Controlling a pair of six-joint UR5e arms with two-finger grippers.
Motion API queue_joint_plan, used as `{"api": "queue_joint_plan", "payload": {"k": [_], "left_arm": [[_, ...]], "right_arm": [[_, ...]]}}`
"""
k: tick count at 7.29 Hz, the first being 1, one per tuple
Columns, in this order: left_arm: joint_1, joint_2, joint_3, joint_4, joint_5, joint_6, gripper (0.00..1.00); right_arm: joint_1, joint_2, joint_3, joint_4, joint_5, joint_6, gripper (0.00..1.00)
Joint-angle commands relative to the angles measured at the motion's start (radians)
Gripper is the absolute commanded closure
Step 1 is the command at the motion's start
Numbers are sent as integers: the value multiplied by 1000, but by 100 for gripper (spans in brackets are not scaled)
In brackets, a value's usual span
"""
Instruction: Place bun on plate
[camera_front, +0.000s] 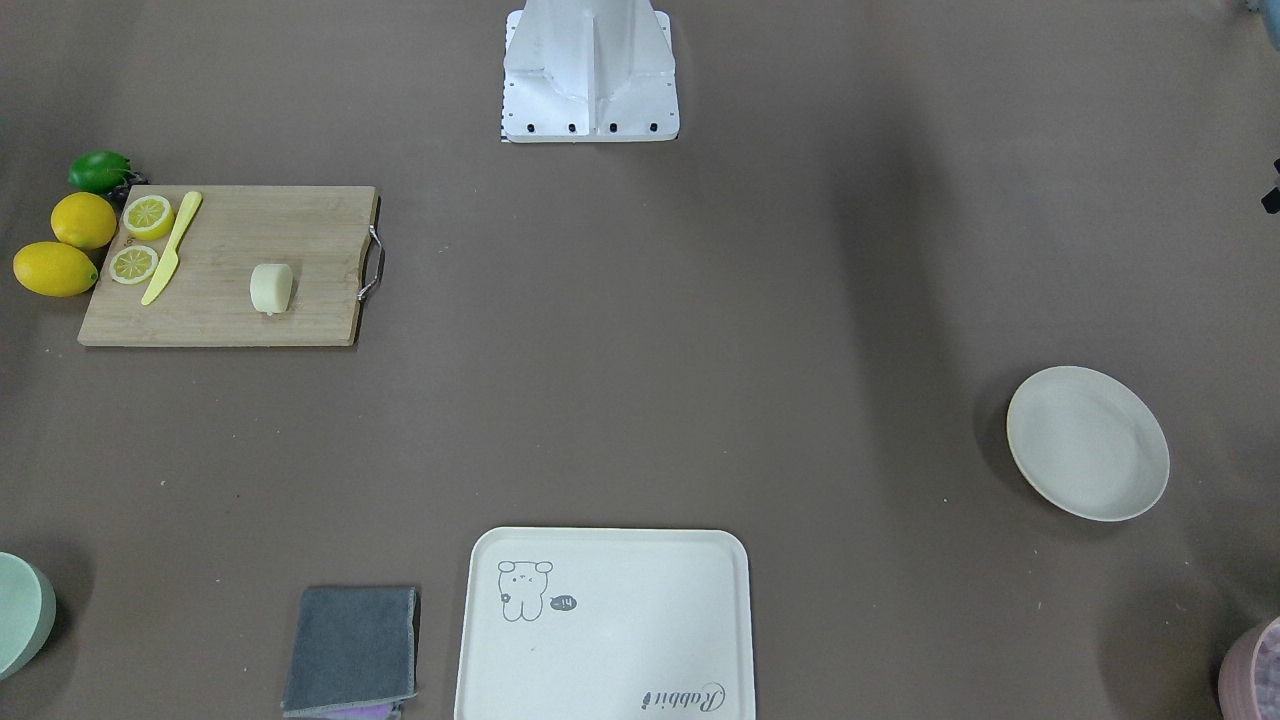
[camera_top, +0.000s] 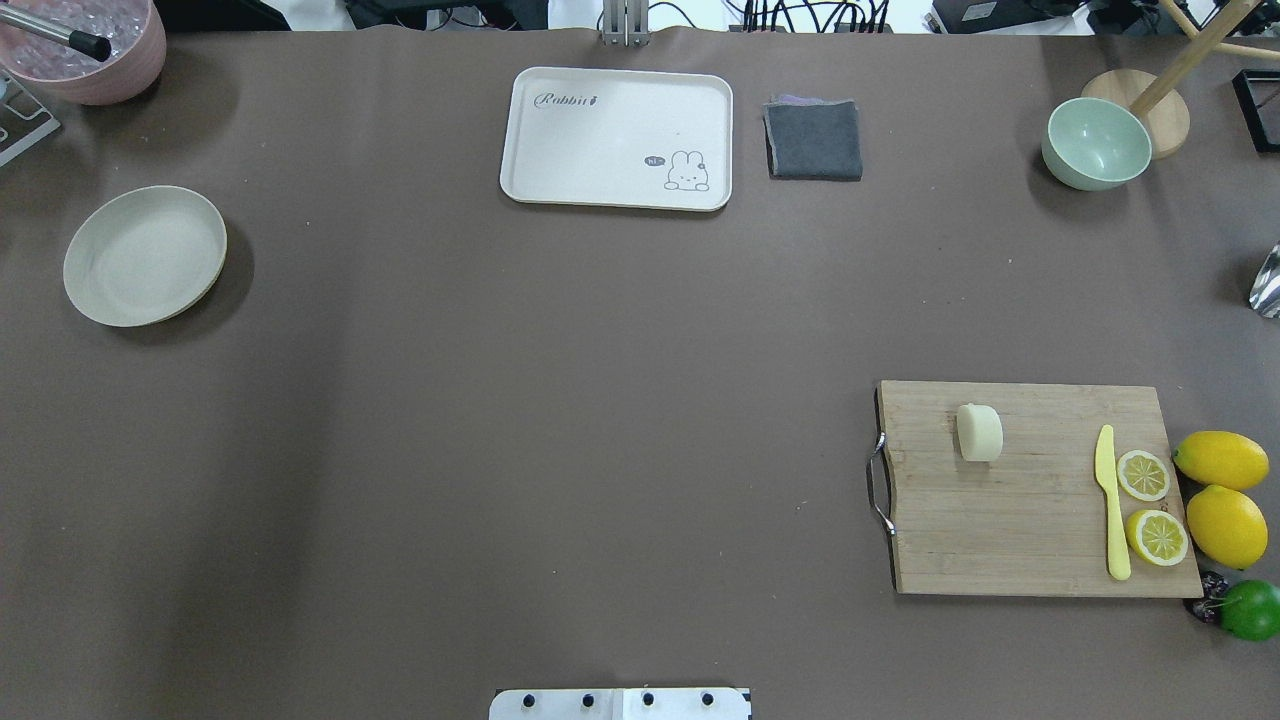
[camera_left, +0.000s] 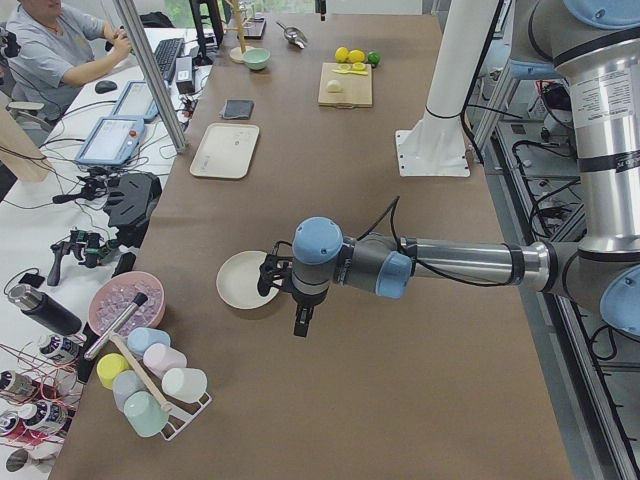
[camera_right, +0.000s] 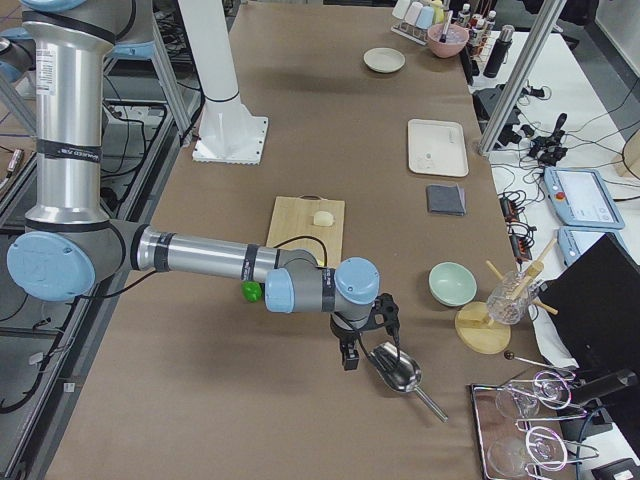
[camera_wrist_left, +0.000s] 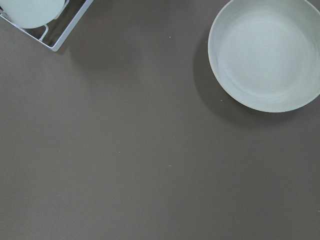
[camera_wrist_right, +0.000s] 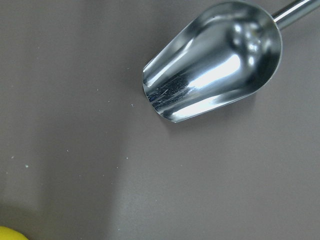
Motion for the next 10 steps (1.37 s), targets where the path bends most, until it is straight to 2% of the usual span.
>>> {"api": "queue_joint_plan", "payload": {"k": [1, 6, 7, 10], "left_arm": [[1, -2, 0, -6, 3, 0, 3], [19, 11, 0, -44, -9, -3, 2], [24, 11, 0, -41, -56, -6, 3], [24, -2, 11, -44, -66, -3, 3]], "right_arm": [[0, 1, 5, 0, 0, 0, 0], [0, -5, 17, 2, 8, -2, 0], [0, -10, 17, 38, 9, -2, 0], [0, -39, 16, 95, 11, 1, 0]]}}
